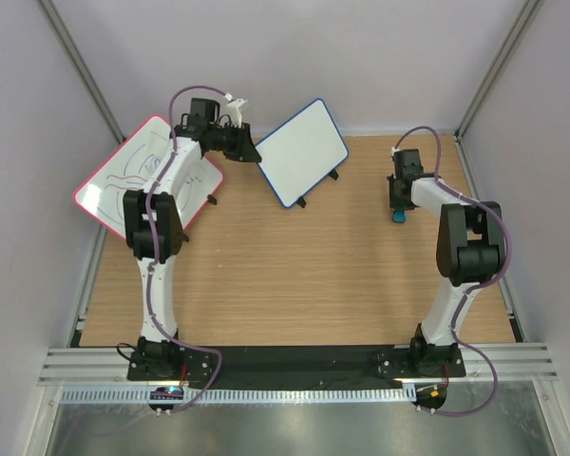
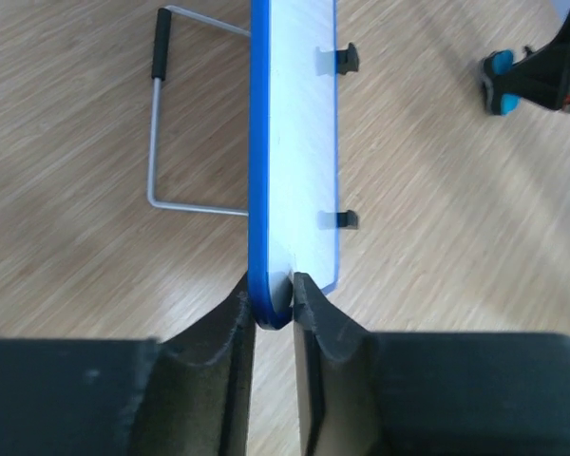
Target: Erase the whiteboard
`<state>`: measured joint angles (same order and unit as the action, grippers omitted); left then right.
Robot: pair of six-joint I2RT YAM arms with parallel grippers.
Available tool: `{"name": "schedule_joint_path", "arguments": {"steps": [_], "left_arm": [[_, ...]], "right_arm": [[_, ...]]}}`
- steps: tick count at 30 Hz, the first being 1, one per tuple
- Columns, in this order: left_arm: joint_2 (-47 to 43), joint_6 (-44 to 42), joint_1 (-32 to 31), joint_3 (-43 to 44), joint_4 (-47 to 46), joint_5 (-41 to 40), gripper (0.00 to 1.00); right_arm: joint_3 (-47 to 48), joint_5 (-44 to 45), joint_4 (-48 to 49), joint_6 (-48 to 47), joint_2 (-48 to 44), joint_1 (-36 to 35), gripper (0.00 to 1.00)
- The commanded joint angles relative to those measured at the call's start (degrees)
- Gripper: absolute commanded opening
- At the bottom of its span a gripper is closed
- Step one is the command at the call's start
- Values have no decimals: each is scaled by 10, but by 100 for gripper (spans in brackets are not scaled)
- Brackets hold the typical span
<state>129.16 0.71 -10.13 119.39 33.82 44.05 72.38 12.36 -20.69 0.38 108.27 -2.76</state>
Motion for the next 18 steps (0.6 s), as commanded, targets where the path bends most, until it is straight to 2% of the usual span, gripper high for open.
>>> {"name": "schedule_joint_path", "arguments": {"steps": [1, 2, 6, 9, 13, 16, 18], "left_arm": [[13, -29, -23, 14, 32, -18, 29], [14, -29, -23, 16, 32, -18, 35], [16, -25, -23, 27, 32, -18, 44], [13, -29, -23, 27, 33, -20, 51], [0, -35, -23, 26, 34, -24, 58], [-8, -46, -23, 26, 40, -31, 71], [-21, -54, -23, 26, 50, -36, 87]], "right_arm": [[10, 23, -14, -2, -5, 7, 3], [11, 21, -15, -2, -4, 8, 4], [11, 14, -15, 1, -5, 11, 12], [12, 14, -15, 5, -8, 11, 22], [7, 12, -6, 10, -16, 16, 23], [4, 4, 2, 18, -17, 21, 23], [1, 3, 5, 22, -19, 35, 24]]}}
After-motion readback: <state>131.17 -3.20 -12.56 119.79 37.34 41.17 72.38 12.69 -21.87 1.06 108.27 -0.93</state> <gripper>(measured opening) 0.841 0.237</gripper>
